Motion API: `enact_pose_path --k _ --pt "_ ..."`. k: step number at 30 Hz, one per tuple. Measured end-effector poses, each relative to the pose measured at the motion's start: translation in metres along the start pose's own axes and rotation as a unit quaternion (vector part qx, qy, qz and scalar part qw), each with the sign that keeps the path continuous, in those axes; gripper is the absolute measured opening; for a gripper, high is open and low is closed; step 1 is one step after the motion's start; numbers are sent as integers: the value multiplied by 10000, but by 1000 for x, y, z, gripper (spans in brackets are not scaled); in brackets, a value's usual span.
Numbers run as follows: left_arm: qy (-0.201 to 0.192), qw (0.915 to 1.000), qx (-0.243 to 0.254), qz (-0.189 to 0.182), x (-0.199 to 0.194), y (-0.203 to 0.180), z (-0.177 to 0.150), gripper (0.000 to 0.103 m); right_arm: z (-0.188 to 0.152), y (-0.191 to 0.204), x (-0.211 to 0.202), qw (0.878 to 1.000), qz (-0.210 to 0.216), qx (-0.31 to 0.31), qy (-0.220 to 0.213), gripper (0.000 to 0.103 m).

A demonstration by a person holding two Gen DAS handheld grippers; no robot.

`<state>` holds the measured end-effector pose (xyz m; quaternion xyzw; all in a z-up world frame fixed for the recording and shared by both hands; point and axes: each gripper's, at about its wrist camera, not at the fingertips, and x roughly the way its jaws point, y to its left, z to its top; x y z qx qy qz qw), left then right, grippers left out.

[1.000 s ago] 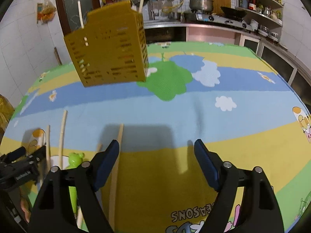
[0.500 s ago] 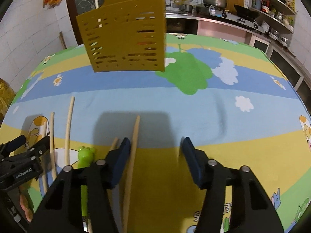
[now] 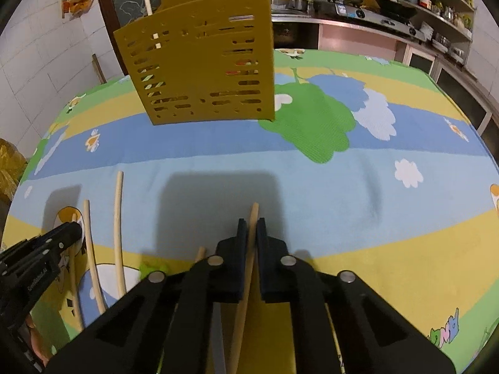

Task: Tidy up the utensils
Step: 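Close the left tool on a chopstick while the right tool grasps another chopstick, then carry both chopsticks over the yellow holder and open both tools to drop them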

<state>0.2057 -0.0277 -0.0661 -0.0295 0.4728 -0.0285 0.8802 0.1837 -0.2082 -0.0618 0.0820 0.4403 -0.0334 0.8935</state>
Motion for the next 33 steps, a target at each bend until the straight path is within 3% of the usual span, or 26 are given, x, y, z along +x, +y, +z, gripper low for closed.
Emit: enact_pose_path --k 5,9,15,21,28,33 --pt "-134 9994 -94 -294 -9 3 2 5 1 -7 -23 9985 188 182 -475 6" --pt "-715 9960 -109 -531 -40 2 5 5 8 -16 -64 9921 298 291 -1184 6" --pt "-1721 9812 -60 -871 -101 -1 17 5 16 -23 -116 9772 221 321 -2088 6" --pt "-2598 9598 222 -1036 -147 -12 23 5 18 -20 -144 9620 143 255 -2715 6" --pt "-3010 9465 431 -1081 -167 -23 37 5 29 -11 -165 9469 90 80 -3214 6" --pt "-3349 9335 501 -1175 -188 -32 74 5 71 -7 -190 9322 106 -12 -3618 6"
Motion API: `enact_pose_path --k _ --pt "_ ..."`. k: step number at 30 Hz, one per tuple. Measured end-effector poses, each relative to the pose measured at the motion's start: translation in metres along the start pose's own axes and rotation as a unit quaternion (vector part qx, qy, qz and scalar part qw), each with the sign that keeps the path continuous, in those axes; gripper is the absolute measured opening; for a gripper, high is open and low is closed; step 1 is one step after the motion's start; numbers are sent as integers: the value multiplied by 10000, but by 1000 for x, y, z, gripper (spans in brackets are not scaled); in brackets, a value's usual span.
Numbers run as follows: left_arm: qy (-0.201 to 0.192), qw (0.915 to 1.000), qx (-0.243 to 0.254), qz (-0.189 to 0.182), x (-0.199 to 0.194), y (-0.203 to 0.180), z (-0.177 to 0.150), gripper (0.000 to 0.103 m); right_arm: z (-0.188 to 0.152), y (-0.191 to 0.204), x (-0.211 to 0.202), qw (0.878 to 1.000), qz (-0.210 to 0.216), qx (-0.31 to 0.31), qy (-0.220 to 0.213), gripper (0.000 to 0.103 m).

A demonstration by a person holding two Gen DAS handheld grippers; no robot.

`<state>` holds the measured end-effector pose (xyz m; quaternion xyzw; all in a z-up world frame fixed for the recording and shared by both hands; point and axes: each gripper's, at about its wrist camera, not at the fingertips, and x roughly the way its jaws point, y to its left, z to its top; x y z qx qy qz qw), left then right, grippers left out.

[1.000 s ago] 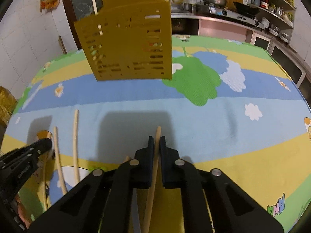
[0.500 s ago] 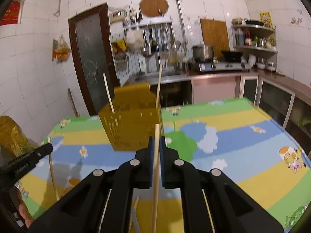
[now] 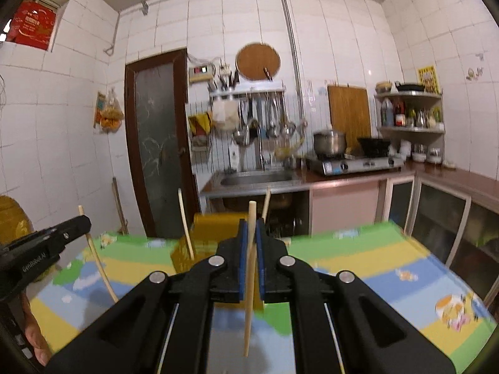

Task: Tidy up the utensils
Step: 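Carry both chopsticks over the yellow holder and open both tools to drop them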

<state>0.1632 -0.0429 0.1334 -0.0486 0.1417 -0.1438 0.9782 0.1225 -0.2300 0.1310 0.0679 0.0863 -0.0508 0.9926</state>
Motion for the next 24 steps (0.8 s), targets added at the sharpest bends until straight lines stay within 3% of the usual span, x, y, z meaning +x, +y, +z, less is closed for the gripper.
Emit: enact_pose_path --k 8,13,16,24 --pt "-779 9969 63 -14 27 -17 80 5 82 4 38 9984 110 51 -546 6" --pt "-884 9961 -10 -7 68 -22 101 5 103 8 76 9982 126 -40 -586 6" --pt "-786 9969 -7 59 103 -23 94 5 96 8 106 9991 128 -93 -404 6" --pt "77 9996 -50 255 180 -7 37 5 27 -11 181 9975 210 -28 677 6"
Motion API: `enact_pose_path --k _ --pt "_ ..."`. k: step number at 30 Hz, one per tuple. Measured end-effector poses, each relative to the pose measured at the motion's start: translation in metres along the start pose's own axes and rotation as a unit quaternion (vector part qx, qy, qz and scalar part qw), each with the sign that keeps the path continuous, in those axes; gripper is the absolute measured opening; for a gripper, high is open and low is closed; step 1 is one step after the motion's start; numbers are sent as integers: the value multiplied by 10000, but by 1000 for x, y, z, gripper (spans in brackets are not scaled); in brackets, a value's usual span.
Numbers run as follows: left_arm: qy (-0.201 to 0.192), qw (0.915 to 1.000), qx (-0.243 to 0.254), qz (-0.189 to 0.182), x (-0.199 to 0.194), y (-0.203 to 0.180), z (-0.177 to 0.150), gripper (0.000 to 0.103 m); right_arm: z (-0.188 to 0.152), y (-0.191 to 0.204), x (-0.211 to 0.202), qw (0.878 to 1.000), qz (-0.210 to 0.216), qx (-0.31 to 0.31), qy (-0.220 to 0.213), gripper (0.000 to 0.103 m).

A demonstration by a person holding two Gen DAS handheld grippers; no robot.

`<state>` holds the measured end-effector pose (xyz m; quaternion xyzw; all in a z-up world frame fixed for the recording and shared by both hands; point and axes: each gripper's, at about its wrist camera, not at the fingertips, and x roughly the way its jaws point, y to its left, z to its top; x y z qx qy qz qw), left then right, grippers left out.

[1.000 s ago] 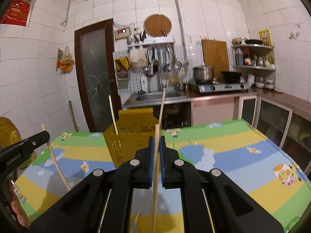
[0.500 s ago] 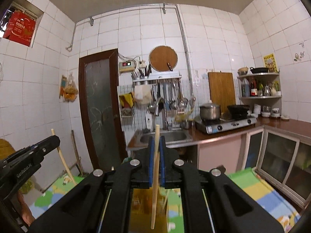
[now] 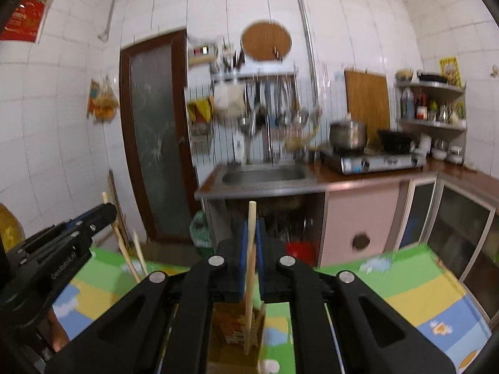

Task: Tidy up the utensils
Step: 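Carry both chopsticks over the yellow holder and open both tools to drop them, then move both open tools back down toward the remaining utensils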

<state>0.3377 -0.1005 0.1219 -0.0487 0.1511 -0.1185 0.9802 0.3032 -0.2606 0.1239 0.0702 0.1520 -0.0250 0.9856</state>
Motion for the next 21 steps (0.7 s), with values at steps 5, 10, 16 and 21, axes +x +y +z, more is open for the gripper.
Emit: enact_pose_path --k 5,10,16,21 --pt "469 9987 -138 154 16 14 -16 6 -24 -10 24 9986 46 131 518 7" --pt "368 9983 -188 408 -15 23 -3 67 -24 -20 6 9986 -164 200 471 65" --pt "161 9978 -153 628 -81 37 9 95 -17 -33 -42 9987 -268 225 378 69" --pt "239 9965 -19 804 -120 45 -11 98 -36 -35 -86 9980 -319 156 531 77"
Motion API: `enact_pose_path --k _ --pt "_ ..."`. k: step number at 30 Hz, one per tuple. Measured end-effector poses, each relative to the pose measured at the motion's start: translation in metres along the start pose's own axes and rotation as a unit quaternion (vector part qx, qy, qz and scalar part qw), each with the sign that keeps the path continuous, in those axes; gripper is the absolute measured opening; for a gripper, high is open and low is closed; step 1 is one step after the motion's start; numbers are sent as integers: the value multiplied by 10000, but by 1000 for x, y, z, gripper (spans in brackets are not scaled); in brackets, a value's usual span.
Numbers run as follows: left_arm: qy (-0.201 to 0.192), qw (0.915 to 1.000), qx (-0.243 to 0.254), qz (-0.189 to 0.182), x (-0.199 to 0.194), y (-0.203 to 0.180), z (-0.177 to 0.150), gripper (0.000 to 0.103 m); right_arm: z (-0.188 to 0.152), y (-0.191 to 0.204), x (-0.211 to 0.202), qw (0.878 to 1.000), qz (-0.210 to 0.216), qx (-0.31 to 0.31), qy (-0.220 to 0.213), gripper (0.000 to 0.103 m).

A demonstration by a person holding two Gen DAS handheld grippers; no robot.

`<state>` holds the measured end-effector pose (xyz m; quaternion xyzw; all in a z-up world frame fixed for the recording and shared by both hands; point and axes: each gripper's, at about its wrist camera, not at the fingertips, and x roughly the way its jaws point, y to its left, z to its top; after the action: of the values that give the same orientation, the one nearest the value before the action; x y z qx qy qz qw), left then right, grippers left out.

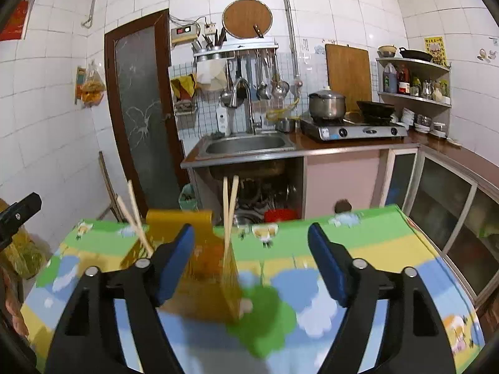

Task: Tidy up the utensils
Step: 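Move both open tools back down toward the remaining utensils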

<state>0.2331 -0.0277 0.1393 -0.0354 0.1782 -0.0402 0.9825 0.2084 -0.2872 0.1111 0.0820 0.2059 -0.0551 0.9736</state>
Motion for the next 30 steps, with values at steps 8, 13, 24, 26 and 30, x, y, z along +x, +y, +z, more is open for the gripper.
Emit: enact_pose_path --k 8,13,24,26,30 --pt "753 9968 135 233 -19 27 -83 98 -62 1 -34 9989 -2 -42 470 79" --pt "1338 9902 -27 397 -12 45 -135 98 -113 9 -36 9958 -86 -220 886 79" --pt "1994 9783 121 554 3 38 -190 98 -188 18 -22 9848 49 -252 1716 79" --pt "2119 9761 28 490 5 35 -193 98 -191 22 -21 9840 104 -326 1751 79" --pt "2294 9721 -46 482 12 26 -199 98 -196 24 -21 9820 208 -373 1841 79"
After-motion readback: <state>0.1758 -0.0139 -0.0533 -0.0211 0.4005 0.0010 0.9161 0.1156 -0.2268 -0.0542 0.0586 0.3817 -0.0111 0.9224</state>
